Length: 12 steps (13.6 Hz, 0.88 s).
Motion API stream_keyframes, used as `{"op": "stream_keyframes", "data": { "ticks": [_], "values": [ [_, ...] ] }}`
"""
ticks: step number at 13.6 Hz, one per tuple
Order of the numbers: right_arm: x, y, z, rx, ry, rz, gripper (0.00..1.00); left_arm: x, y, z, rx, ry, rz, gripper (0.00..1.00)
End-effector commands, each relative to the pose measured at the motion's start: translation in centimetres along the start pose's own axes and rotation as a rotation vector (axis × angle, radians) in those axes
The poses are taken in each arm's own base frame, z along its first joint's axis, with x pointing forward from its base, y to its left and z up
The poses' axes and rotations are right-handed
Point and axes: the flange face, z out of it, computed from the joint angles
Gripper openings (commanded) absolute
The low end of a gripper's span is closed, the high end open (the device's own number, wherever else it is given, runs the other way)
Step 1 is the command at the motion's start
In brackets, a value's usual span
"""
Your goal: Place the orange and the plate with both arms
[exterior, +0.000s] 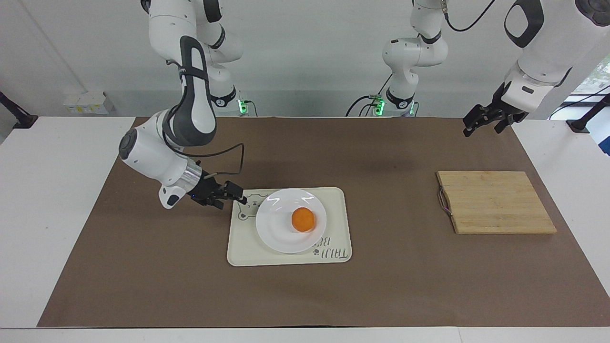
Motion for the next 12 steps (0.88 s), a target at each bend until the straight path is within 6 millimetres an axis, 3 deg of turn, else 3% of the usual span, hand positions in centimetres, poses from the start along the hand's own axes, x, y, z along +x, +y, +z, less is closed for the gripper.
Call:
{"op": "stream_keyframes", "data": {
  "ticks": [1,6,9,12],
  "values": [
    [-2.1,-0.7,-4.3,-0.154,0.005,0.016,1.0,-0.3,-0.2,-0.3,-0.002,-0.006,-0.012,1.0],
    [-5.4,-0.3,-10.9,-0.295,-0.004,0.017,1.0,-0.3,-0.2,-0.3,-0.002,-0.006,-0.012,1.0],
    [-7.7,1.4,-14.9,-0.339,-0.022,0.037,1.0,-0.3,-0.2,-0.3,-0.002,-0.005,-0.012,1.0],
    [-10.0,3.1,-16.8,-0.392,-0.043,0.044,1.0,-0.3,-0.2,-0.4,-0.002,-0.005,-0.012,1.0]
  ]
}}
